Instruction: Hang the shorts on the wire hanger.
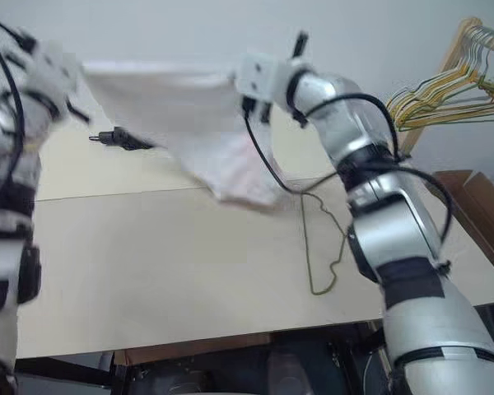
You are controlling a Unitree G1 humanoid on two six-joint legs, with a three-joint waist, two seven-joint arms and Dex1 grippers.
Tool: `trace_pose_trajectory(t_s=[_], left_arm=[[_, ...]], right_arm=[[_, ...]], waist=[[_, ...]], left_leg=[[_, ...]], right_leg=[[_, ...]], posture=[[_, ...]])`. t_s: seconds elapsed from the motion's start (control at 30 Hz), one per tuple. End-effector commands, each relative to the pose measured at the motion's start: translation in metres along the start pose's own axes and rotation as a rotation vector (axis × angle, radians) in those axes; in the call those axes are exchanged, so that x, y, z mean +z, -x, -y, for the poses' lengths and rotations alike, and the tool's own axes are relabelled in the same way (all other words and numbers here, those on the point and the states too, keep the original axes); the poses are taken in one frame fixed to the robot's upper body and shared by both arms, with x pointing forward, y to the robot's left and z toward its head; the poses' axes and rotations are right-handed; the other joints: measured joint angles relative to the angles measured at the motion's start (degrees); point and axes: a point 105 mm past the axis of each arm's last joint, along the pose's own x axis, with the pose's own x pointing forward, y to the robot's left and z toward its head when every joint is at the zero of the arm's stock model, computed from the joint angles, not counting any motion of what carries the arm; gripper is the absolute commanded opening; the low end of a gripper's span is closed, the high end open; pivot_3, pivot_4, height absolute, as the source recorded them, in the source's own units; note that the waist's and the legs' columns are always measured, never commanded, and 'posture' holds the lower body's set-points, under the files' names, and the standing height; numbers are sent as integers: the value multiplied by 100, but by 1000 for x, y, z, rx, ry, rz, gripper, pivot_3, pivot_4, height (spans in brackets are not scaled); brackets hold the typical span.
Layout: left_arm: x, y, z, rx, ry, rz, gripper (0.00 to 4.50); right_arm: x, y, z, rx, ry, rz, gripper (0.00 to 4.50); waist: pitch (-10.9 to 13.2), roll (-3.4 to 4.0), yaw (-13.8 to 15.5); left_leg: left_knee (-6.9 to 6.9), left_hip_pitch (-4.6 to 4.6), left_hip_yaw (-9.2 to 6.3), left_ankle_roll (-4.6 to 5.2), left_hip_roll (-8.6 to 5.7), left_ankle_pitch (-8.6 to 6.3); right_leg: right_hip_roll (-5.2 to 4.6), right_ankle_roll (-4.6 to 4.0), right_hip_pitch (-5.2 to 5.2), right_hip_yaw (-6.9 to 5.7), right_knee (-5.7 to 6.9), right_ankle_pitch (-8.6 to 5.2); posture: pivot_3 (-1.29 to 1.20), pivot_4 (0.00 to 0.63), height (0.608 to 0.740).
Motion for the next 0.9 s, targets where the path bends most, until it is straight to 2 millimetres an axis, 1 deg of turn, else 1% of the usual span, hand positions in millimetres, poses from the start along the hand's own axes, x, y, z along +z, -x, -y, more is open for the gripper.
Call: trace_pose_trajectory(t_s=[0.03, 0.1, 0.13, 0.17, 0.23, 0.27, 0.3, 0.33, 0.37, 0.4, 0.5, 0.53, 0.6, 0.63, 0.7, 0.77, 0.8, 0.9], left_arm=[[20, 1, -61, 304, -66, 88, 16], [37, 3, -68, 311, -78, 191, 16], [41, 4, -69, 307, -78, 220, 16], [43, 5, -62, 236, -57, 263, 16], [42, 12, -44, 94, -33, 346, 16], [38, 20, -25, -27, -35, 395, 16], [34, 26, -14, -103, -40, 425, 16], [25, 35, 4, -227, -30, 436, 16], [19, 43, 15, -313, -19, 445, 16], [14, 54, 26, -389, -18, 474, 16], [-14, 94, 61, -630, 21, 461, 16], [-24, 112, 71, -733, 19, 443, 16], [-44, 148, 85, -934, 2, 383, 16], [-50, 160, 89, -999, 3, 354, 16], [-64, 192, 94, -1171, 4, 263, 16], [-71, 218, 97, -1315, -11, 210, 16], [-72, 227, 97, -1356, -11, 182, 16], [-77, 255, 97, -1534, -20, 85, 16]], right_arm=[[6, 9, 57, -369, -26, 77, 0], [9, 16, 60, -411, -7, 136, 0], [9, 18, 60, -418, -6, 151, 0], [4, 21, 53, -388, -3, 162, 0], [-7, 27, 35, -305, 5, 174, 0], [-14, 32, 20, -233, -3, 186, 0], [-18, 36, 10, -188, -10, 195, 0], [-26, 43, -5, -119, -22, 201, 0], [-30, 47, -15, -71, -31, 206, 0], [-35, 54, -28, -15, -32, 211, 0], [-56, 89, -87, 232, -9, 224, 0], [-61, 102, -106, 313, -4, 231, 0], [-66, 127, -132, 426, 4, 257, 0], [-67, 135, -139, 458, 5, 265, 0], [-72, 155, -152, 520, 10, 271, 0], [-75, 168, -160, 551, 6, 272, 0], [-75, 174, -164, 569, 12, 274, 0], [-78, 191, -175, 611, 36, 268, 0]], waist=[[0, 0, 7], [0, 0, 15], [0, 0, 15], [0, 0, 19], [0, -1, 18], [0, 0, 21], [0, -1, 21], [-2, 0, 14], [-2, 0, 11], [-1, 0, -8], [-2, 0, -59], [-2, 0, -81], [-2, 0, -173], [-1, 0, -199], [-1, 0, -256], [-1, -1, -295], [-1, -1, -291], [0, -3, -244]], left_leg=[[2, -33, 5, -2, -2, -5], [1, -64, 8, -8, -4, -3], [1, -68, 12, -9, -5, -2], [1, -74, 17, -1, -11, -7], [12, -81, 20, 10, -32, -14], [17, -79, 23, 10, -42, -13], [16, -75, 27, 12, -55, -14], [17, -63, 31, 13, -59, -14], [17, -50, 33, 19, -62, -10], [27, -40, 33, 20, -62, -5], [21, -35, 30, 41, -65, 34], [21, -27, 28, 41, -65, 38], [23, -5, 27, 43, -65, 40], [21, 12, 27, 43, -64, 40], [20, 36, 28, 50, -64, 44], [21, 46, 27, 60, -62, 51], [20, 59, 27, 63, -62, 53], [11, 130, 22, 64, -56, 51]], right_leg=[[-4, 13, -43, 6, 11, -12], [-6, 16, -69, 9, 15, -13], [-7, 16, -69, 11, 14, -13], [-11, 16, -68, 15, 12, -13], [-30, 18, -64, 14, 4, -15], [-42, 21, -62, 15, -3, -16], [-57, 24, -58, 14, 2, -18], [-64, 24, -47, 14, 7, -18], [-66, 30, -32, 14, 6, -19], [-66, 34, -16, 11, 16, -20], [-66, 51, -15, 13, 19, 1], [-66, 52, -6, 14, 17, 9], [-65, 50, 18, 14, 18, 11], [-64, 50, 30, 17, 19, 11], [-62, 49, 46, 22, 28, 11], [-61, 47, 54, 23, 41, 12], [-60, 46, 64, 23, 46, 11], [-59, 9, 142, 10, 48, -15]], posture=[[-130, 0, 740], [-133, 0, 740], [-137, 0, 740], [-144, 0, 740], [-148, 0, 740], [-153, 0, 740], [-156, 0, 740], [-158, 0, 740], [-159, 0, 740], [-160, 0, 740], [-157, 0, 740], [-157, 0, 740], [-156, 0, 740], [-155, 0, 740], [-149, 0, 740], [-148, 0, 740], [-147, 0, 740], [-150, 0, 740]])
